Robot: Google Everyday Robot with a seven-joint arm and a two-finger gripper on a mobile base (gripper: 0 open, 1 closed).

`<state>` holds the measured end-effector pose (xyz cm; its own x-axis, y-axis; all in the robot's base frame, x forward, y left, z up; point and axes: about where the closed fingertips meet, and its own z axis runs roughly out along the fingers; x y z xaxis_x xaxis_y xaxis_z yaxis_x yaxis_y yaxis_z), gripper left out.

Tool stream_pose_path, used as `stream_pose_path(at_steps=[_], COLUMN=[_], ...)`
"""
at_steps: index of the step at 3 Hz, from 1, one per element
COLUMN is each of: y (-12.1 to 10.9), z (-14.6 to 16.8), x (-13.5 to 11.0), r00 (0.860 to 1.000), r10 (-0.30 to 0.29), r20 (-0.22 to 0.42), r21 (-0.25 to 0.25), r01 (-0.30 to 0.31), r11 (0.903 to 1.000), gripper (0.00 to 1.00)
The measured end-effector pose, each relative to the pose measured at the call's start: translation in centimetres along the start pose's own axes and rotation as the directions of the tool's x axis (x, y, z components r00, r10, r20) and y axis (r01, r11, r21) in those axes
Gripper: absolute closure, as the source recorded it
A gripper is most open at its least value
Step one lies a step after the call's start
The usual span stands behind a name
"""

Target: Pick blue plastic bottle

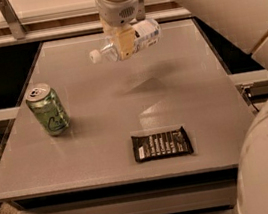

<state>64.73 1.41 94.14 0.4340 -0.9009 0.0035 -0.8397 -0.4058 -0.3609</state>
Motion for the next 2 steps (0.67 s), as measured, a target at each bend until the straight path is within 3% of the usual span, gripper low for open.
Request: stream_pose_path(at_steps=[2], y=[-0.7], z=[-3.3], x=[-0.6], r00=[0.999], r10=[-0.042], r20=[0.006], r21=[0.053], r01=[0.042], r11=[0.9977], gripper=[1.0])
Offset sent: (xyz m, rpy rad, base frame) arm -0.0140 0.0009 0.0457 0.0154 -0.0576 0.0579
